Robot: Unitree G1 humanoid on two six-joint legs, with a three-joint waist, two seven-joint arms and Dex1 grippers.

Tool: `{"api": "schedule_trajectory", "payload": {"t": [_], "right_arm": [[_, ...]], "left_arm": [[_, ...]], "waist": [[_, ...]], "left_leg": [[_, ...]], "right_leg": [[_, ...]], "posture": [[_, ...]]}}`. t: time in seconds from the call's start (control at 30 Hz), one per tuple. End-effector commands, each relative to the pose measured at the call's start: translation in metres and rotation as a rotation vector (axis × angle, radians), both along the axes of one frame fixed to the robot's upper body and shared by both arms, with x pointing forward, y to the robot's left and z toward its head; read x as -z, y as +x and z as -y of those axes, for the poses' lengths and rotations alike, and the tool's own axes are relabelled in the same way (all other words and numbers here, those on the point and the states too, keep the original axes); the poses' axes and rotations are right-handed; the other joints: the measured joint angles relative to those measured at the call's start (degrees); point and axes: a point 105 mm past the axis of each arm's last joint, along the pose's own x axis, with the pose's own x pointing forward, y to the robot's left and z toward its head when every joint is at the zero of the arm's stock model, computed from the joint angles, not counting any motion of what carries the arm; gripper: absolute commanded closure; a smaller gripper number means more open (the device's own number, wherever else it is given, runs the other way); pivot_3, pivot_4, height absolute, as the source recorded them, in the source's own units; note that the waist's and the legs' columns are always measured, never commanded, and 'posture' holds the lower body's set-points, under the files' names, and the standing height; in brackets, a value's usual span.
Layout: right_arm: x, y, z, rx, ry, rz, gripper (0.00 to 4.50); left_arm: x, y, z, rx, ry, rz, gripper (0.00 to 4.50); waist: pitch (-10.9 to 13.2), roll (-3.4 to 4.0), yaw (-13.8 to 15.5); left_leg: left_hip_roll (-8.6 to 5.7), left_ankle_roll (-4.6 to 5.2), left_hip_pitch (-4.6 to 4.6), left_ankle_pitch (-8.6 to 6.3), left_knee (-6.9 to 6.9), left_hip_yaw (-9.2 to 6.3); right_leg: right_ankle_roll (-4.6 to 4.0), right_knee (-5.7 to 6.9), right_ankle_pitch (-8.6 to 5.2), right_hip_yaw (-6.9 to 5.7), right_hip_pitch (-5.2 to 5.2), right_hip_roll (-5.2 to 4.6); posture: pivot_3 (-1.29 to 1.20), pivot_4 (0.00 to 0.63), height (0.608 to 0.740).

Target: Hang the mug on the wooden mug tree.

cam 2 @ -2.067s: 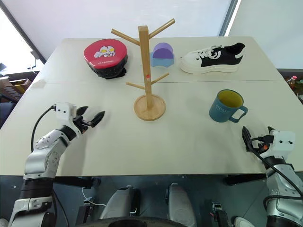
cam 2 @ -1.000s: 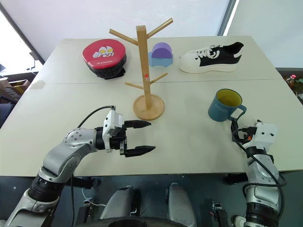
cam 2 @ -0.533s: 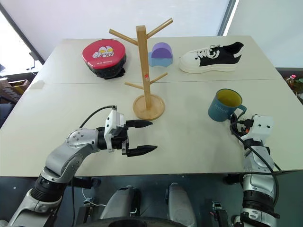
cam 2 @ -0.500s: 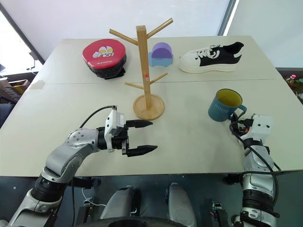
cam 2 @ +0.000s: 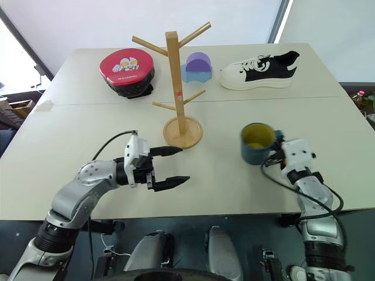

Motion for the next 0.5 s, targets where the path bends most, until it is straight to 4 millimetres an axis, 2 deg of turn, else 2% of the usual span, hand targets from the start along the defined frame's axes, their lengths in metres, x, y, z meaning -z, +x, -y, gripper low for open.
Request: {"api": "schedule_trajectory", "payload": {"t": [0.03,0.13,0.23,0.37,0.5], "right_arm": [[-0.032,-0.011,-0.077,-0.391,-0.310,0.072,4.44],[-0.068,-0.010,-0.120,-0.514,-0.329,0.146,4.44],[-0.095,-0.006,-0.152,-0.552,-0.318,0.189,4.44],[-0.120,-0.003,-0.175,-0.566,-0.324,0.218,4.44],[-0.129,-0.001,-0.182,-0.562,-0.340,0.220,4.44]], "left_arm": [[-0.006,0.017,-0.029,-0.126,-0.012,0.032,0.00],[-0.005,0.027,-0.053,-0.213,0.012,0.057,0.00],[-0.021,0.034,-0.069,-0.257,-0.013,0.093,0.00],[-0.034,0.037,-0.087,-0.281,-0.007,0.115,0.00],[-0.040,0.037,-0.095,-0.290,0.004,0.122,0.00]], "waist": [[0.0,-0.08,0.0],[0.1,-0.03,0.2],[0.1,-0.22,0.2],[0.2,-0.29,0.8],[0.2,-0.29,0.8]], "left_leg": [[0.00,0.00,0.01,0.00,0.00,0.00],[0.08,-0.01,0.01,0.00,0.06,-0.10],[0.33,-0.01,0.00,0.00,0.06,-0.11],[0.36,-0.03,-0.10,0.01,0.06,-0.32],[0.07,-0.04,-0.17,0.00,-0.04,-0.32]], "right_leg": [[0.00,0.00,0.00,0.00,0.00,0.00],[-0.01,0.00,-0.01,0.01,0.05,0.22],[-0.11,0.06,0.06,0.02,-0.09,0.47],[-0.14,0.08,0.06,-0.16,-0.09,0.42],[-0.14,0.03,0.06,-0.30,-0.11,-0.13]], "posture": [[0.00,0.150,0.735],[0.00,0.150,0.735],[0.00,0.150,0.735],[0.00,0.150,0.735],[0.00,0.150,0.735]]}}
